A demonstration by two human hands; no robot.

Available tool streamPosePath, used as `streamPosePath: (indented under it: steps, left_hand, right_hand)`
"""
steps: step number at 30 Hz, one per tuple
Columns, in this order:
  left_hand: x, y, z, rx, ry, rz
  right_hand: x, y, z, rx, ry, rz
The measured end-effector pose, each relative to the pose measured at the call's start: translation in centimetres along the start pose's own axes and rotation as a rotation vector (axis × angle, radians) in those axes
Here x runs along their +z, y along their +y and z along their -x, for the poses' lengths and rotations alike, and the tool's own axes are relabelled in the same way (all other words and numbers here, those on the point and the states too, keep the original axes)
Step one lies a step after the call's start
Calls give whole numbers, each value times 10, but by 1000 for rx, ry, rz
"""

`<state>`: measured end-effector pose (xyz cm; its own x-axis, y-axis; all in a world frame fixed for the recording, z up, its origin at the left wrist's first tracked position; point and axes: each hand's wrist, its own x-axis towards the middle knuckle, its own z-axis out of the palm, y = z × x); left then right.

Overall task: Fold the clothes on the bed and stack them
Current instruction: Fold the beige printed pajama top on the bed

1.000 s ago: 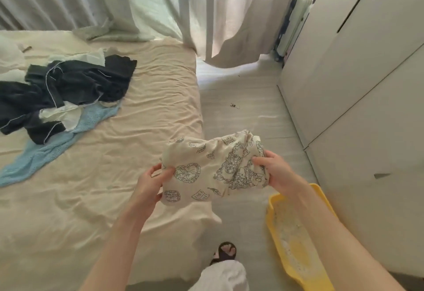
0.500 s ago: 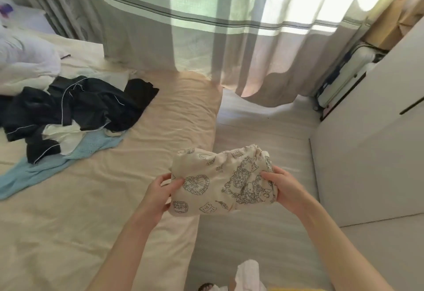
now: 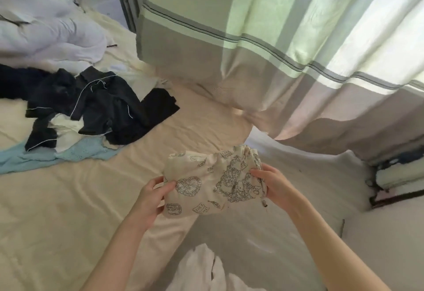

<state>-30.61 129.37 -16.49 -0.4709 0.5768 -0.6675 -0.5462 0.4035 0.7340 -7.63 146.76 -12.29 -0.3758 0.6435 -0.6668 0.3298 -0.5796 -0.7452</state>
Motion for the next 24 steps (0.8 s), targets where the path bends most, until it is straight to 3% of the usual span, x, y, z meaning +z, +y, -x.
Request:
streamPosePath:
  steps: [7, 16, 24]
  left_hand:
    - [47, 25, -81, -51, 179, 147]
    - [95, 54, -209, -179, 370, 317]
    - [136, 56, -274, -238, 565, 437]
  right_hand:
    - [-14, -79, -133, 58, -163, 164]
    - [4, -165, -299, 99, -244, 448]
    - [20, -191, -414, 129, -417, 648]
